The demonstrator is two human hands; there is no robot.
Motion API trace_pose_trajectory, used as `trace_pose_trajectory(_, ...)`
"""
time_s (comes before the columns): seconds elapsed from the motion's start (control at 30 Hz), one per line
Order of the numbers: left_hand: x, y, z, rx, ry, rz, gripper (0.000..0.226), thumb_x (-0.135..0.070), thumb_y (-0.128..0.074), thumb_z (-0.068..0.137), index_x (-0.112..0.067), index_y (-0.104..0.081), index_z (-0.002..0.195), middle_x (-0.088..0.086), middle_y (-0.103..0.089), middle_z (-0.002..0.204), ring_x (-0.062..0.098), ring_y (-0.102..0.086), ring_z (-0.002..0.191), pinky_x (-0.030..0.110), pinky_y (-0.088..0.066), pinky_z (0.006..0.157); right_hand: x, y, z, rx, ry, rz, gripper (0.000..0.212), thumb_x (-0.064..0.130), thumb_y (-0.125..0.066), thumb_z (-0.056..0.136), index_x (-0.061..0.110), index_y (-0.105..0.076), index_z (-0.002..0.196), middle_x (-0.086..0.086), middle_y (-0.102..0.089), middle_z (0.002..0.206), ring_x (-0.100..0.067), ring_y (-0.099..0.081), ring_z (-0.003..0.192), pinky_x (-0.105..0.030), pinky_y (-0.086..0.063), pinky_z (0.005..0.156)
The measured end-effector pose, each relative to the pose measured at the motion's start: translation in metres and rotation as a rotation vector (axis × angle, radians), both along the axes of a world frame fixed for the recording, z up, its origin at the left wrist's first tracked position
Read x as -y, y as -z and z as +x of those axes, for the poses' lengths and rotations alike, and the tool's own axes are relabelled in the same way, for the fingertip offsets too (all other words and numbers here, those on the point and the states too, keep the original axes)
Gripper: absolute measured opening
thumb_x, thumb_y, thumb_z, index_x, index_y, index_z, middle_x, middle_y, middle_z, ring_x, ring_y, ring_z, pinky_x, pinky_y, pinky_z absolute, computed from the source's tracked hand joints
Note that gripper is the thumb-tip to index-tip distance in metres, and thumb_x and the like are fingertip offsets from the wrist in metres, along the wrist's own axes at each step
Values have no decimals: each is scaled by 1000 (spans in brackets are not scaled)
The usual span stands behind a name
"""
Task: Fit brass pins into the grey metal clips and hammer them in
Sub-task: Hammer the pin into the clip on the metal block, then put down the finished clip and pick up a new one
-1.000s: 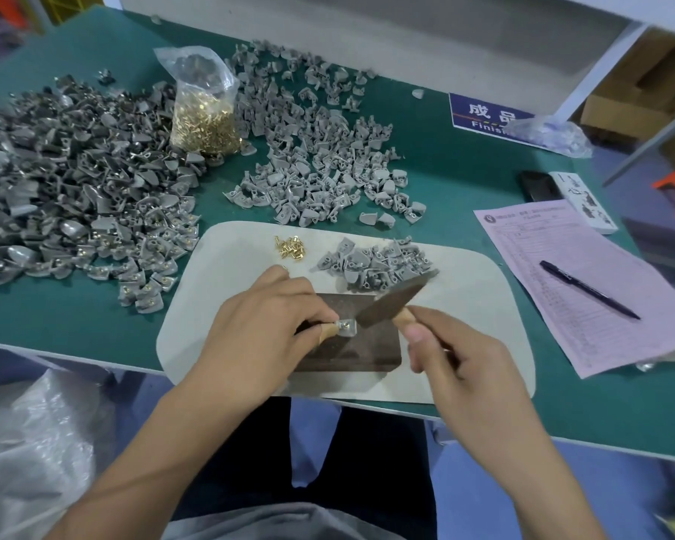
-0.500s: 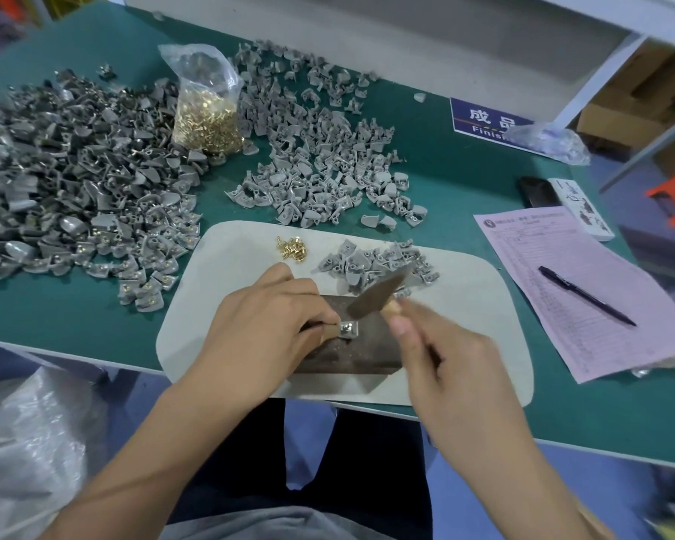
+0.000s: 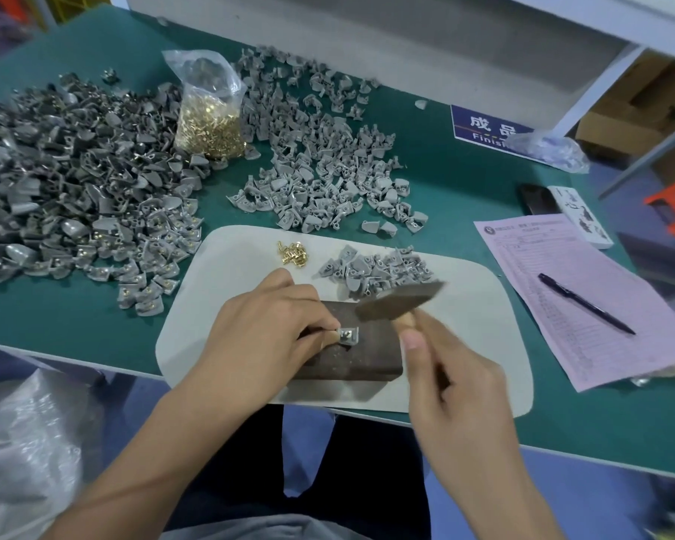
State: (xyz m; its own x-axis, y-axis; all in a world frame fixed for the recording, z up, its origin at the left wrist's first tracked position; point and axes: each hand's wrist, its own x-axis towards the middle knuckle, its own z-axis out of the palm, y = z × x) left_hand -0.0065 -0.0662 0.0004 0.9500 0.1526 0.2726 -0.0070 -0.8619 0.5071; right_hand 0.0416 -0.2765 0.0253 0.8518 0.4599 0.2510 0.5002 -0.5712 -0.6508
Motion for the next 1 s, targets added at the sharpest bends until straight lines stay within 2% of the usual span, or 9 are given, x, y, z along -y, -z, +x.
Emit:
trace_pose_trajectory(0.07, 0, 0, 0, -4, -1, 7, 6, -44, -75, 83, -39, -75, 88, -23, -62, 81, 7, -46, 85, 32, -48, 60, 0, 3, -1, -40, -48, -120, 34, 50, -42, 102, 36, -65, 124, 27, -52, 67, 1, -43, 56, -23, -40, 57)
trace_pose_trajectory(0.13, -1, -1, 0, -8, 10, 11, 8, -47, -73, 85, -40, -74, 88, -23, -61, 81, 7, -45, 85, 31, -48, 60, 6, 3, 2, -21, -38, -136, 33, 55, -42, 101, 41, -62, 123, 32, -54, 68, 0, -46, 56, -19, -38, 54)
trace_pose_trajectory(0.23, -1, -1, -2, -18, 7, 0, 11, -52, -67, 87, -42, -73, 89, -24, -60, 82, 5, -44, 85, 29, -46, 61, 18, 6, 6, -35, 139, 8, 32, 55, -44, 100, 44, -61, 124, 29, -61, 78, 0, -53, 63, -17, -42, 60)
trace_pose_trajectory(0.37, 1, 4, -4, -39, -8, -131, 12, -53, -65, 87, -43, -72, 88, -21, -62, 87, 3, -47, 91, 26, -45, 69, 37, 19, 20, 69, 423, -262, 25, 39, -55, 98, 44, -63, 121, 15, -57, 88, -15, -50, 70, -34, -39, 62)
trace_pose_trajectory(0.5, 0, 1, -5, -24, 53, -397, 16, -56, -62, 86, -43, -70, 89, -22, -65, 91, 5, -58, 96, 31, -49, 77, 43, 36, 25, 10, 517, -413, 29, 28, -65, 95, 35, -69, 123, 1, -54, 99, -33, -55, 90, -38, -37, 65)
trace_pose_trajectory(0.63, -1, 3, 0, -45, 8, -335, 8, -46, -66, 89, -41, -72, 89, -22, -64, 88, -4, -52, 93, 25, -42, 74, 38, 43, 26, 156, 543, -482, 26, 19, -78, 86, 22, -77, 112, -13, -59, 103, -37, -49, 99, -49, -37, 82)
trace_pose_trajectory(0.8, -3, 7, 1, -16, -51, -346, 8, -40, -66, 90, -36, -73, 92, -17, -62, 88, -2, -51, 93, 30, -46, 77, 1, 29, 25, 126, 215, 73, 12, 25, -68, 97, 23, -75, 106, 6, -60, 103, -21, -62, 95, -36, -51, 87)
trace_pose_trajectory(0.87, -5, 7, -1, 33, -96, -322, 7, -37, -66, 91, -34, -73, 94, -15, -61, 88, 3, -54, 96, 36, -49, 80, -25, 22, 22, 107, 58, 102, 13, 29, -66, 96, 26, -75, 105, 11, -63, 102, -14, -61, 99, -26, -47, 89)
trace_pose_trajectory(1.0, -19, 6, -12, 88, -165, -251, 8, -34, -66, 93, -36, -71, 98, -17, -59, 90, 6, -54, 96, 40, -51, 78, -72, 22, 21, 133, -121, 66, 11, 22, -73, 92, 20, -77, 102, 9, -69, 97, -19, -60, 96, -38, -47, 87)
